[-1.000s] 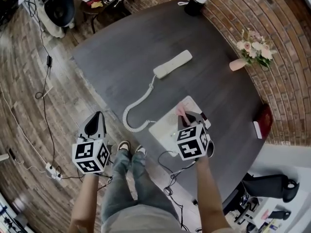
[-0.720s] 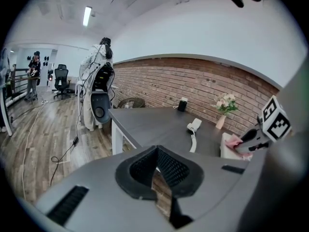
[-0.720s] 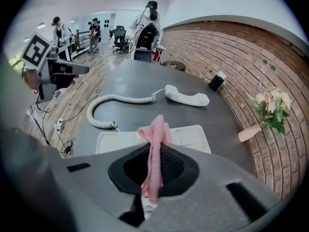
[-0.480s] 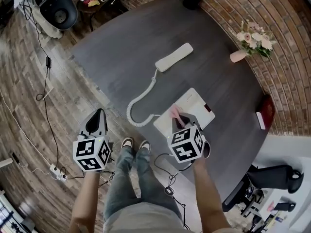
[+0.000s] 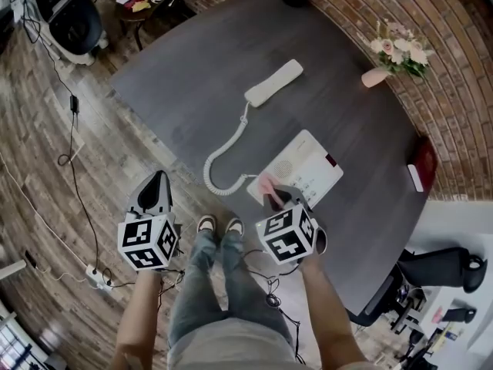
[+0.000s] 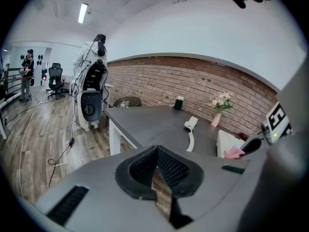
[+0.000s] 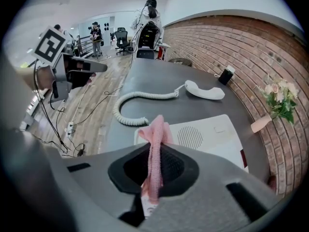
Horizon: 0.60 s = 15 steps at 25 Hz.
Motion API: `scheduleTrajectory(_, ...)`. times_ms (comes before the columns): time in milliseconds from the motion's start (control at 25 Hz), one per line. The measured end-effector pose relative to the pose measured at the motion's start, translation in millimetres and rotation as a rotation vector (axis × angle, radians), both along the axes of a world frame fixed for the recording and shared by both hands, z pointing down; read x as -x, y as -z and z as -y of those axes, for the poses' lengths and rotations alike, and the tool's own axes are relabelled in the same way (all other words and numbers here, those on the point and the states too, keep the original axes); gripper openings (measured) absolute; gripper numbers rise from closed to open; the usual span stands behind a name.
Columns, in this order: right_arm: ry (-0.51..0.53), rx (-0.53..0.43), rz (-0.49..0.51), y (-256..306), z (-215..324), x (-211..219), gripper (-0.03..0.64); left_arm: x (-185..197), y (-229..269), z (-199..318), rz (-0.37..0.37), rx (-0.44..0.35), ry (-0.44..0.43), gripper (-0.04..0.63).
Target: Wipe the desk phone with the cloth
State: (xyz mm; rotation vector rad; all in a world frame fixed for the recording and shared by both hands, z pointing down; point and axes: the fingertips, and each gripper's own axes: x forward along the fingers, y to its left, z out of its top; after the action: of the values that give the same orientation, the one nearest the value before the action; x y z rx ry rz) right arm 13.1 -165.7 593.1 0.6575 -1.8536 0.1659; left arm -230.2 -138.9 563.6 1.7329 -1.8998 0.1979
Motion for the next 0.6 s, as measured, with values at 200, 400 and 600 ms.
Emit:
scheduleTrajectory(200,0.007,0.040,0.016,-6,-17,8,0.020,2,0,2,-0.002,0.003,-0.007,0.003)
scheduleTrajectory(400,0.019,0.068,0.029,-10,-27,13,0.020,3,-1,4,-0.004,0.002,-0.006,0.003)
scheduleTrajectory(600,0.023,0.109,0.063,-8,-36,19,0.020,3,1,4,-0.006,0.000,-0.003,0.004)
